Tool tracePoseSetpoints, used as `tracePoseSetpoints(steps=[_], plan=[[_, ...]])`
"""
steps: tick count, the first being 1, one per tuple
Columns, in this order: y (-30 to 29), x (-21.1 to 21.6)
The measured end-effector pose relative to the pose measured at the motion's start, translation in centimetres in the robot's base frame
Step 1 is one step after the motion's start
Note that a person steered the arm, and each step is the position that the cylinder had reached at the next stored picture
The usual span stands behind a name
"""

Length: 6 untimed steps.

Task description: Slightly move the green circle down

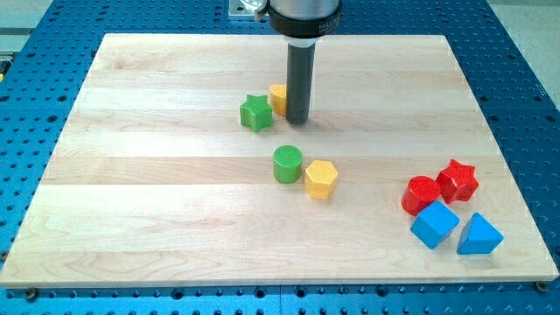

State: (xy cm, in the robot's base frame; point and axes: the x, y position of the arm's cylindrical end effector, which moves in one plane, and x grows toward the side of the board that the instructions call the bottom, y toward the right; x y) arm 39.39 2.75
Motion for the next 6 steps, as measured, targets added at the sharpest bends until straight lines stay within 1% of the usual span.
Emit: tracePoseSetpoints(steps=[2,4,5,6], plan=[[-0.7,6.2],[-6.6,8.6],[-7.8,11.5],[-5.8,17.2]])
